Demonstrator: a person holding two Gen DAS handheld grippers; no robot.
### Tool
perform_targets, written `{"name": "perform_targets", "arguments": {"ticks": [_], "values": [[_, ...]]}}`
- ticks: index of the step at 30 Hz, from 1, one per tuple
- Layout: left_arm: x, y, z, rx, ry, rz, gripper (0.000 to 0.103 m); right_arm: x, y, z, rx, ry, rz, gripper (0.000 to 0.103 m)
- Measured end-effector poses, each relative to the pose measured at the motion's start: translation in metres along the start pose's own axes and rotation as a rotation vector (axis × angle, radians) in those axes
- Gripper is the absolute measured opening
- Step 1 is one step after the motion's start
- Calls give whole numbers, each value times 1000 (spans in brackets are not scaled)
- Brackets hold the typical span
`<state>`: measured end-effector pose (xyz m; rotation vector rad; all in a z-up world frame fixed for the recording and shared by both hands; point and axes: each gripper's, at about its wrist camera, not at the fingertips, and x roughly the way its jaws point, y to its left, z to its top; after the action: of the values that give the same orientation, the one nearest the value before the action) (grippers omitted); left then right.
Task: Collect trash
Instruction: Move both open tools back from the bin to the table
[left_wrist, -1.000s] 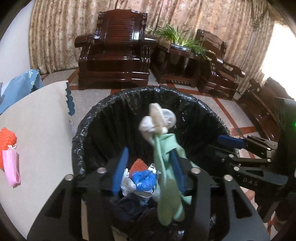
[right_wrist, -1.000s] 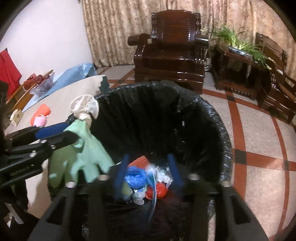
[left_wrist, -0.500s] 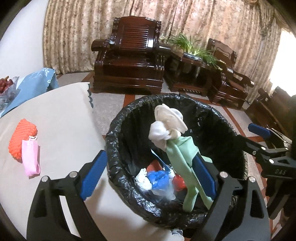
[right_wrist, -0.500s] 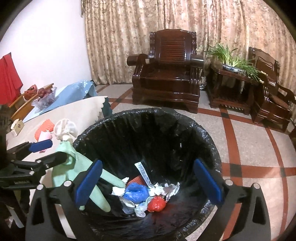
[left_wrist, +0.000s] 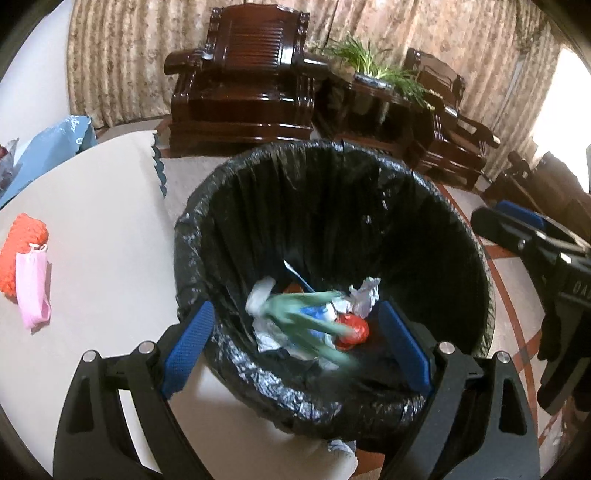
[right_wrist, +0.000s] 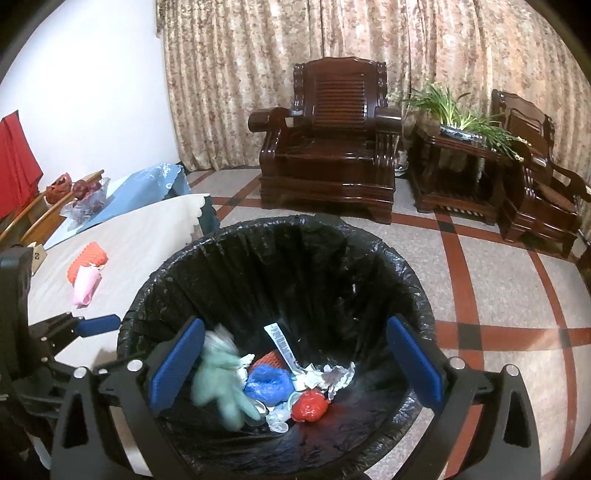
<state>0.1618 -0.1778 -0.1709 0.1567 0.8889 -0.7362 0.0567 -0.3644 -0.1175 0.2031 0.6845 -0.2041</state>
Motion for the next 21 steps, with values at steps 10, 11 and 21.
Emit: {"name": "perform_targets", "arguments": {"ticks": [10,11,21], "values": [[-17,10,3,-25,-51,22,88,1,11,6,-15,-9,19,97],[-20,12,3,-29,-59,26,88,0,13,7,-17,-12,23,97],[-77,59,1,-89,-176,124,88,8,64,22,-80,-29,95,97]]}}
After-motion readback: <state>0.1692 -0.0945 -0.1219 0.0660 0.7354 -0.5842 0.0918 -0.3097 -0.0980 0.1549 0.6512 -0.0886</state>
